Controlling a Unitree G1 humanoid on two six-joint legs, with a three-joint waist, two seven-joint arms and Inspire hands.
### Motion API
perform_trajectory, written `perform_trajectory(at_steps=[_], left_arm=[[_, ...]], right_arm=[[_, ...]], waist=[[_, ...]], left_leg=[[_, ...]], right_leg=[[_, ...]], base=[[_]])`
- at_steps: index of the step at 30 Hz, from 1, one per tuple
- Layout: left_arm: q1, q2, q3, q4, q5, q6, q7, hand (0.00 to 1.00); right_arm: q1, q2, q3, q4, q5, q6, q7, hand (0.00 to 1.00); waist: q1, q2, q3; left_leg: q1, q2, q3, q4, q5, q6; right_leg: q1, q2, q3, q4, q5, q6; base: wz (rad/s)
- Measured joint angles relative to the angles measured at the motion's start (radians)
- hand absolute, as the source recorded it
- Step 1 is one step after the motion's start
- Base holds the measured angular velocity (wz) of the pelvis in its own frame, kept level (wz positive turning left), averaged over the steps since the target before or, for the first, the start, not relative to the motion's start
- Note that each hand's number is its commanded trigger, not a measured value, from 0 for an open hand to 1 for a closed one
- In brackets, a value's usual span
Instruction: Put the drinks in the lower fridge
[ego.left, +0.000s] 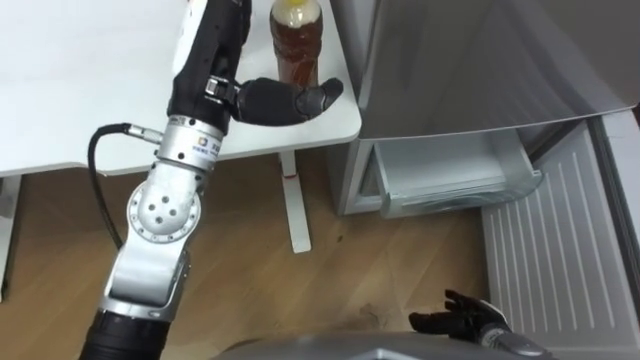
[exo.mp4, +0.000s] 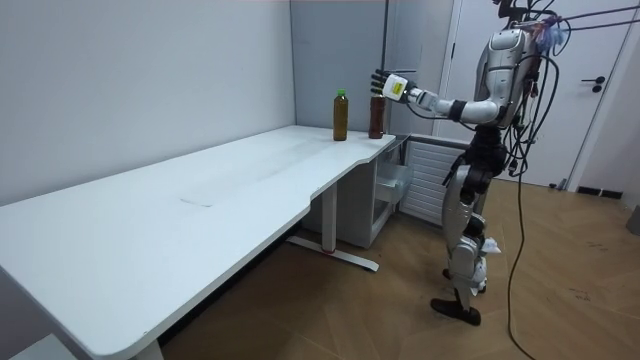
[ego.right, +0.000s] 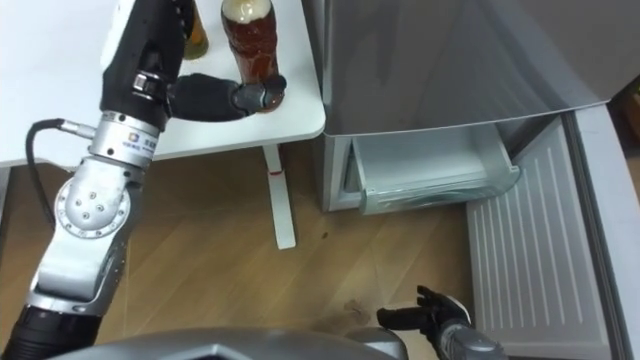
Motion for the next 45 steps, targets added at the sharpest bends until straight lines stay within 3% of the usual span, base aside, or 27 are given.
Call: perform_trajectory(at_steps=[10, 15, 37, 45], left_arm=[[-0.001, 0.001, -0.015, 0.058, -0.123, 0.03, -0.051, 0.0], [-0.003, 0.001, -0.013, 0.084, -0.192, 0.04, -0.055, 0.0], [-0.006, 0.001, -0.003, 0.118, -0.225, 0.054, -0.054, 0.0], [-0.01, 0.001, 0.035, 0.12, -0.221, 0.063, -0.054, 0.0]], right_arm=[[0.002, 0.004, 0.003, -0.028, 0.0, 0.041, 0.0, 0.0], [0.002, 0.006, 0.011, -0.034, -0.005, 0.043, 0.0, 0.0], [0.001, 0.006, 0.01, -0.045, -0.031, 0.043, 0.002, 0.0], [0.0, 0.006, 0.007, -0.045, -0.036, 0.043, 0.003, 0.0]], waist=[[0.001, -0.013, 0.0024], [0.003, -0.022, 0.0023], [0.002, -0.024, 0.003], [0.0, -0.02, 0.005]], left_leg=[[0.001, 0.0, 0.001, -0.002, 0.0, 0.0], [0.002, 0.001, 0.015, -0.002, 0.0, 0.0], [0.005, 0.003, 0.029, -0.003, 0.0, 0.0], [0.002, 0.015, 0.038, 0.0, -0.001, -0.002]], right_leg=[[-0.001, 0.001, 0.003, 0.0, 0.0, 0.0], [-0.008, 0.001, 0.018, 0.003, 0.0, 0.0], [-0.016, 0.003, 0.038, 0.014, 0.0, 0.0], [-0.017, 0.009, 0.039, 0.015, 0.004, -0.006]], base=[[0.0], [-0.07], [-0.01], [-0.02]])
